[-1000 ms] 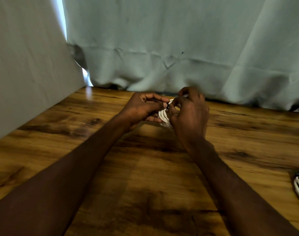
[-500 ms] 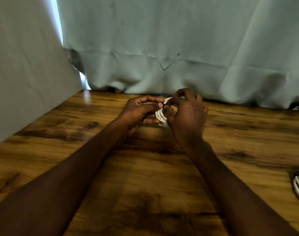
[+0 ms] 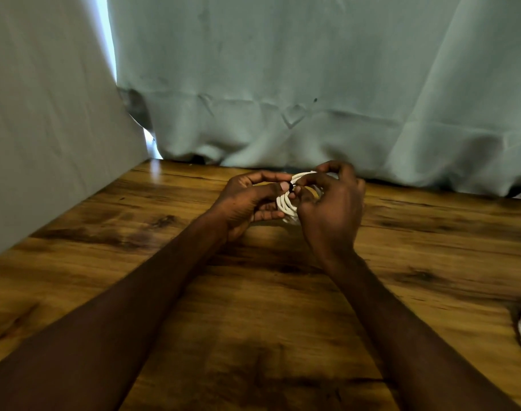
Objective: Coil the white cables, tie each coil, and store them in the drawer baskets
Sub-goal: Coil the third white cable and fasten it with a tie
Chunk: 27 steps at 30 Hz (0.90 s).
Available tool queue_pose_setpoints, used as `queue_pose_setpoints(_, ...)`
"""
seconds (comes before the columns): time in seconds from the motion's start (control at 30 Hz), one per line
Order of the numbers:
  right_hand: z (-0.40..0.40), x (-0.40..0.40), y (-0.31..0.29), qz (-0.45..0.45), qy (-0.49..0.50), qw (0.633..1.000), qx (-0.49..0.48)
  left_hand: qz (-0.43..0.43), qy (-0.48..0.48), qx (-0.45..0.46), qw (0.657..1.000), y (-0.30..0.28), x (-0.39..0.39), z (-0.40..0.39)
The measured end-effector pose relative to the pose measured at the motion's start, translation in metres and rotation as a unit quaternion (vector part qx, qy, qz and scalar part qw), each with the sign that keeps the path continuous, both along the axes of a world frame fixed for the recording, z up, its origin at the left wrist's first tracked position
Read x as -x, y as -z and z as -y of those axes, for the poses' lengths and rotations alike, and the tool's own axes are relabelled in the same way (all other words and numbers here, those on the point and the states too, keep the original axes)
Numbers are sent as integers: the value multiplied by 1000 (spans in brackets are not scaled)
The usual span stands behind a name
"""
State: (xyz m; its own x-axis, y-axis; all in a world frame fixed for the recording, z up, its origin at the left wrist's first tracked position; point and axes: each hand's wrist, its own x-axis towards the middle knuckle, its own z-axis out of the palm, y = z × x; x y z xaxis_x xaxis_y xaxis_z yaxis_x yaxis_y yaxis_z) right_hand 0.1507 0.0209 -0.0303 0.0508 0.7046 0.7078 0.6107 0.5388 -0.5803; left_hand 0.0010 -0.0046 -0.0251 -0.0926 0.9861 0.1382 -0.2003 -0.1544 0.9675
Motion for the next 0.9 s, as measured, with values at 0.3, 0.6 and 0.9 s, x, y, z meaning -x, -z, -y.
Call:
queue_pose_setpoints(0.3,-1,4,4,-67,-25,997,-8,12,12,6,1000,1,-3,2)
queue_pose_setpoints(0.6,4,2,0,49,38,997,-43,15,-6,-9,1000,4,-8,-1)
queue_pose_setpoints(0.9,1,4,3,64,11,998,-10,-4,-19,-4,1000,7,-7,1)
